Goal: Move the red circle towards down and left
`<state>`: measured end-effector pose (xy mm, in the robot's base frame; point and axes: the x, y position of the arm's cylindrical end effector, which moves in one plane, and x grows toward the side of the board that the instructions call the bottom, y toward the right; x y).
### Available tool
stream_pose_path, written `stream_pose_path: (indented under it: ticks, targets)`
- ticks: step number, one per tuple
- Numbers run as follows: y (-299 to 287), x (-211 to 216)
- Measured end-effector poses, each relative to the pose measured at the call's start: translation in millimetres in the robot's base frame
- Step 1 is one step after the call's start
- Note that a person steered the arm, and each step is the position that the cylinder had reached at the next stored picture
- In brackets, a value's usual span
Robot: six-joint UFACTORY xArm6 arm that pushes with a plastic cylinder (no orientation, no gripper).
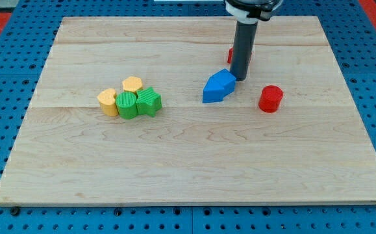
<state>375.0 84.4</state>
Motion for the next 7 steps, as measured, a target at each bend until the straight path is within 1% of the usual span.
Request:
stream_pose_path:
  ticks: [1,2,3,4,5,6,7]
  targets:
    - [-22.4,18.2]
    - [-7.1,44.0]
    - [37.6,46.1]
    - [53.9,37.8]
    - [58.5,20.1]
    - [82.0,119.2]
    - [82.6,144.9]
